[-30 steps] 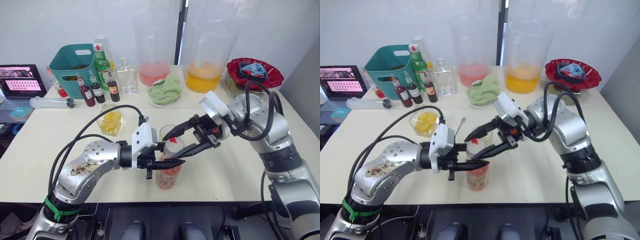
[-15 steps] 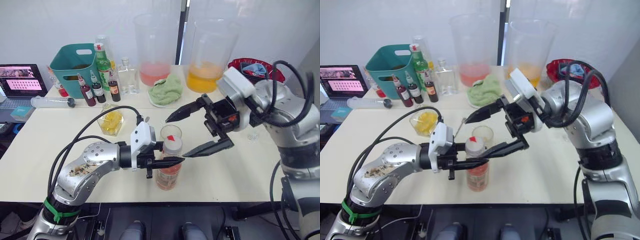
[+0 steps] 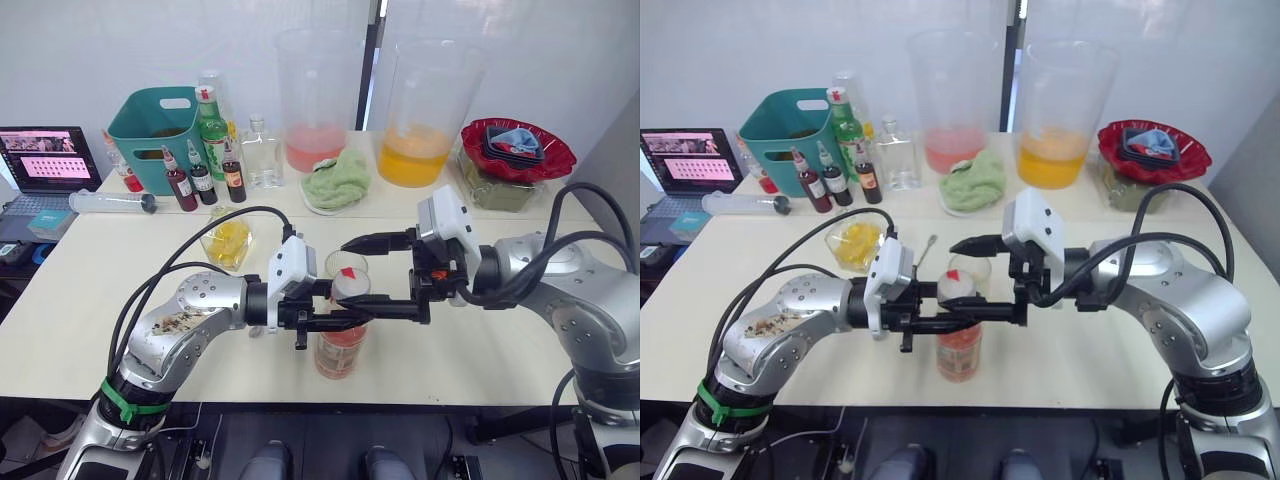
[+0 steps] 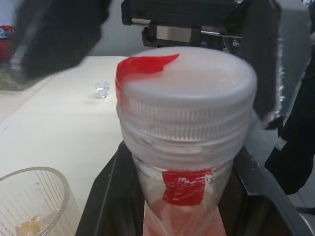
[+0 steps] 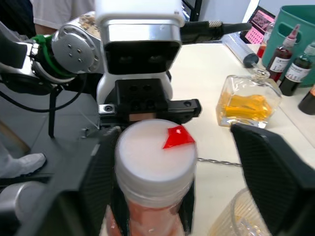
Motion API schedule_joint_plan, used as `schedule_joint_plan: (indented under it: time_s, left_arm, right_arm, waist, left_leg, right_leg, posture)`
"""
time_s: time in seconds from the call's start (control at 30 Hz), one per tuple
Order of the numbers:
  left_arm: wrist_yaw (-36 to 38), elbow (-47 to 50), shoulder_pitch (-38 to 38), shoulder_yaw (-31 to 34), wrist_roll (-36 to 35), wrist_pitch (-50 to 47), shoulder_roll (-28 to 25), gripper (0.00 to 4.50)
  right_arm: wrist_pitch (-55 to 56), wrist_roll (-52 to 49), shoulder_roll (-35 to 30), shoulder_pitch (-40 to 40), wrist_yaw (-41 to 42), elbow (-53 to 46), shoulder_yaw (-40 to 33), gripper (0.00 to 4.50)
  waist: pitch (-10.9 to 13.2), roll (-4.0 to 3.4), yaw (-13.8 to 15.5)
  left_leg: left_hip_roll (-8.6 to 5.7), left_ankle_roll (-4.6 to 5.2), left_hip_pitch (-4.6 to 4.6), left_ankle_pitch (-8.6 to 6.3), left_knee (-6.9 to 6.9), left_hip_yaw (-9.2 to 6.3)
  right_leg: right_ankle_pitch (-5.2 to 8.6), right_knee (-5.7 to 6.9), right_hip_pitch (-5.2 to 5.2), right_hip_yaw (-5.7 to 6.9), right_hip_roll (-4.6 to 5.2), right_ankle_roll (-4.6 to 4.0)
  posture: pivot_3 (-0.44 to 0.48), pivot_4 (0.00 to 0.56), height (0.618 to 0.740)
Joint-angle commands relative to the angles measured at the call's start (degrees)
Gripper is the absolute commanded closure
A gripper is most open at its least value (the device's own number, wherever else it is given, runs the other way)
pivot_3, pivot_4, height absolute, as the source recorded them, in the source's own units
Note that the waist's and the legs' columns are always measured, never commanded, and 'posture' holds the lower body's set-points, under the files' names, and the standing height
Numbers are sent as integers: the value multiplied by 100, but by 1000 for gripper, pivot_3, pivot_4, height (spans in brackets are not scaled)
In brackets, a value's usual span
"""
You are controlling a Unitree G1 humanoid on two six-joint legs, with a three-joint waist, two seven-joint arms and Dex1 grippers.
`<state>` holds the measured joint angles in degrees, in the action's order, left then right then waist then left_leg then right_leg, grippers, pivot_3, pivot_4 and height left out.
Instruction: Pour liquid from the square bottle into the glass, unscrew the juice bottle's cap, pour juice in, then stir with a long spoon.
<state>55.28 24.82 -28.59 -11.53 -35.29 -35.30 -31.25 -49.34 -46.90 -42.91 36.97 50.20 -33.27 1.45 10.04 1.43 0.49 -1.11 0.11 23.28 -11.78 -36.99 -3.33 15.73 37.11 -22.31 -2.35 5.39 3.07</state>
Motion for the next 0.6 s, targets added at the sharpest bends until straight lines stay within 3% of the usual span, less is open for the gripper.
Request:
schedule_joint_plan:
  time_s: [0.03,0.1,0.37,0.6]
  left_arm:
    - [116,0,49,-166,-2,-103,-14,3072]
    - [82,28,59,-141,-10,-135,-27,3072]
    - [-128,288,216,79,-51,-275,-227,3072]
    - [-355,590,414,220,-119,-405,-349,3072]
  right_arm:
    - [-24,-227,24,-25,-120,-143,-240,2233]
    - [13,-275,-4,-18,-28,-117,-204,2811]
    - [1215,452,50,391,1698,947,564,2832]
    - [2972,1154,759,1532,4027,3056,1371,2832]
  waist:
    - [0,0,-1]
    - [0,0,-1]
    - [0,0,-54]
    - [0,0,-173]
  left_leg:
    - [1,0,0,0,0,1]
    - [1,0,0,0,0,2]
    - [6,0,-6,0,0,10]
    - [9,0,-11,0,2,9]
  right_leg:
    - [0,0,0,0,0,0]
    - [0,0,0,0,0,0]
    - [0,-1,3,0,-6,0]
    - [0,2,2,-2,-10,0]
  posture:
    - [0,150,740]
    - [0,150,740]
    - [0,150,740]
    - [0,150,740]
